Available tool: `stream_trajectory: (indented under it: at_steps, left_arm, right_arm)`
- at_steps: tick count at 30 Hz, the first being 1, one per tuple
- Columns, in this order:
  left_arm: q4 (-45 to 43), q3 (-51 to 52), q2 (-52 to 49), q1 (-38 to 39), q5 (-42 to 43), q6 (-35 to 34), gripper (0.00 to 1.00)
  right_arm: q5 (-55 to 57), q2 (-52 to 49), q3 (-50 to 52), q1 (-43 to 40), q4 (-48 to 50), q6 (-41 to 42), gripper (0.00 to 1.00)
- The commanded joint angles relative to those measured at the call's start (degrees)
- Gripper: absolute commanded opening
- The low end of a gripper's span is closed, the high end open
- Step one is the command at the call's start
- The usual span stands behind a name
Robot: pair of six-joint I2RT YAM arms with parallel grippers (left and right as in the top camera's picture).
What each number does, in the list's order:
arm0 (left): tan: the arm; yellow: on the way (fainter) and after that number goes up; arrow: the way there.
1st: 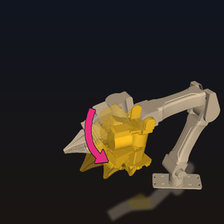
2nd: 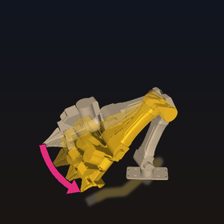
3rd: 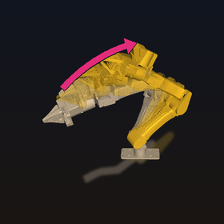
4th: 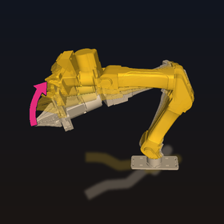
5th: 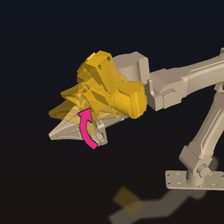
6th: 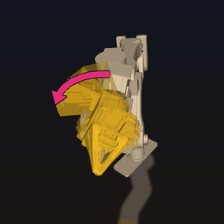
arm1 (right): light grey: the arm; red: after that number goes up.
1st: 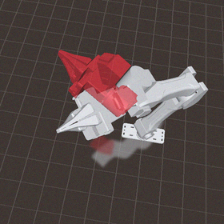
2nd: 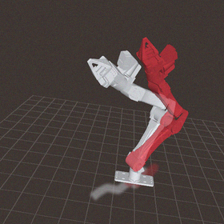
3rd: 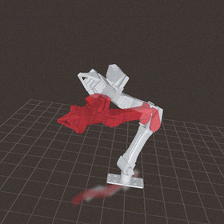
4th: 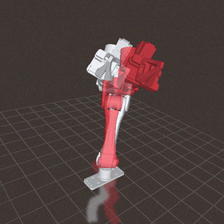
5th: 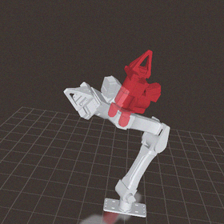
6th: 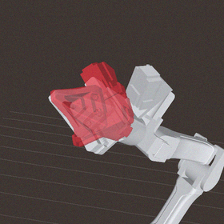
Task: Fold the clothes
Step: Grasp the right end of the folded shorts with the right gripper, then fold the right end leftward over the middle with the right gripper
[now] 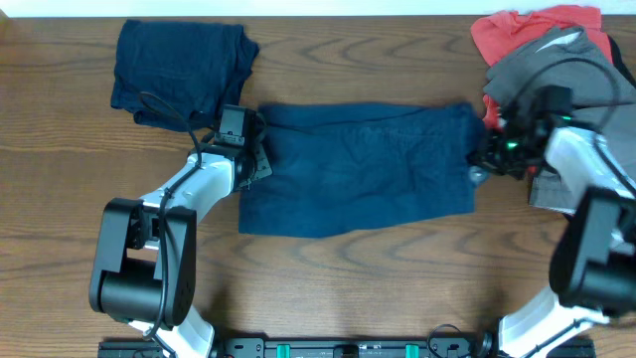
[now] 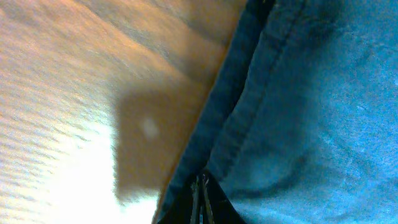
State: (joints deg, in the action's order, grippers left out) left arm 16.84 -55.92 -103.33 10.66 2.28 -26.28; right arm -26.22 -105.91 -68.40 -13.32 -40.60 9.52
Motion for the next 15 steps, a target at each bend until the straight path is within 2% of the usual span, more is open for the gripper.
stream_trajectory:
  at_steps: [1,5,8,15]
  left_arm:
    - [3.5,0.2,1.9,-0.3,4.7,-0.6,0.06]
    - [4.3,0.2,2.6,0.6,9.1,-2.6,0.06]
    - [4.5,0.3,2.6,2.1,9.1,-3.0,0.06]
    - [3.6,0.3,2.5,5.7,8.2,-3.0,0.06]
  right_arm:
    - [1.7,7.7,-0.3,-3.9,-3.0,-3.2,0.01]
    - [1.1,12.9,-0.3,-3.7,-5.7,-5.3,0.01]
    - [0.3,15.8,-0.4,-1.2,-5.5,-5.1,0.01]
    - [0.9,17.1,-1.2,12.5,-0.9,1.7,0.01]
